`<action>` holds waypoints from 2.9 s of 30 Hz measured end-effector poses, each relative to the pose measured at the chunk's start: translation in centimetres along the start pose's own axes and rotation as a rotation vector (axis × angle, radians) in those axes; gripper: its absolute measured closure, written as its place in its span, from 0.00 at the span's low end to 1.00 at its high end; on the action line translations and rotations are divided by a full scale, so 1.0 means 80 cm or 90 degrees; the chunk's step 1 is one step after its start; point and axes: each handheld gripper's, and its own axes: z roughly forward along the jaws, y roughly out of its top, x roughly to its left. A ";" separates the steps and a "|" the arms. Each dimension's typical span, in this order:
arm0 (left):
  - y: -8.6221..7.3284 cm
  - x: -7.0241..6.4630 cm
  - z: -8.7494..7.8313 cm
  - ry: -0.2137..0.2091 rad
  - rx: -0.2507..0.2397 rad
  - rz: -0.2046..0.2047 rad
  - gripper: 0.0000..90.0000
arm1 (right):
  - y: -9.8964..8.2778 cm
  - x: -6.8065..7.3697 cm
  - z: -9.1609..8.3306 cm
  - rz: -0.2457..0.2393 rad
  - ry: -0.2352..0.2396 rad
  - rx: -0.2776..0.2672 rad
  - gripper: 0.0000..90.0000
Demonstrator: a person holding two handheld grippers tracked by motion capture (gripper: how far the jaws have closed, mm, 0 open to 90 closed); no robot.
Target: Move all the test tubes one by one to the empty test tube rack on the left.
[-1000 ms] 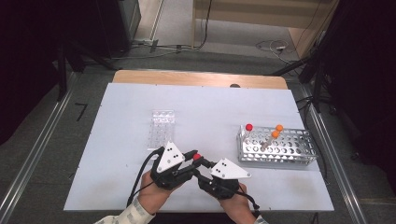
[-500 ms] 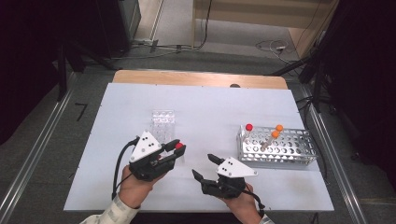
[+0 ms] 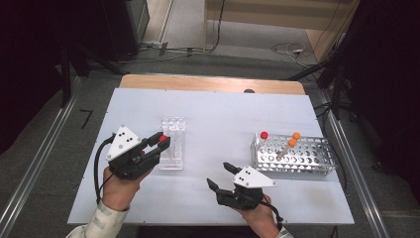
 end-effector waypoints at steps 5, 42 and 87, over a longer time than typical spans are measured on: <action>-0.001 0.017 0.008 0.026 0.001 -0.016 0.78 | 0.000 0.000 0.001 0.000 -0.001 0.001 0.32; -0.047 0.029 0.058 0.085 0.055 -0.014 0.70 | -0.001 -0.002 -0.001 0.006 -0.002 0.002 0.32; -0.038 0.013 0.052 0.068 0.037 -0.051 0.20 | -0.018 -0.131 -0.011 0.104 -0.275 -0.026 0.42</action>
